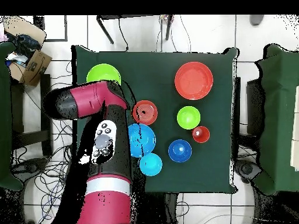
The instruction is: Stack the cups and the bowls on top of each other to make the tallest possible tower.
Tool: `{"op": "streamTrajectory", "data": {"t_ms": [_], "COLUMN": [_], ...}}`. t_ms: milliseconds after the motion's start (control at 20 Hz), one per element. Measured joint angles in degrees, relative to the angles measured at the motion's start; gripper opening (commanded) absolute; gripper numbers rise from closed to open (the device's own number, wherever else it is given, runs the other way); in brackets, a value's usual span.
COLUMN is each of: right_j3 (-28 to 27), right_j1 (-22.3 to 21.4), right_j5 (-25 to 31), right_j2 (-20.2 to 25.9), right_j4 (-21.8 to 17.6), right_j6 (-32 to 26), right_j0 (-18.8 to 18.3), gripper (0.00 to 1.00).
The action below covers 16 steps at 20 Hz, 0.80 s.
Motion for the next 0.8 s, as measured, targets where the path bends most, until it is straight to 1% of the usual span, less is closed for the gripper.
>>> {"op": "streamTrajectory", "data": {"t_ms": [200, 300, 450, 800], "right_j3": [-1.83, -2.38, -3.57, -4.24], "right_j1": [1.90, 2.70, 5.04, 8.26], "right_j5": [-0.01, 0.00, -0.01, -0.85], "right_j2": [-3.10, -3.90, -5.53, -6.31], "right_j4": [1.62, 2.06, 2.46, 2.51], "right_j6": [4.30, 5.06, 5.25, 5.25], "right_j0": [0.79, 0.76, 0.60, -0.50], "gripper": [1.00, 1.00, 1.00, 1.00]}}
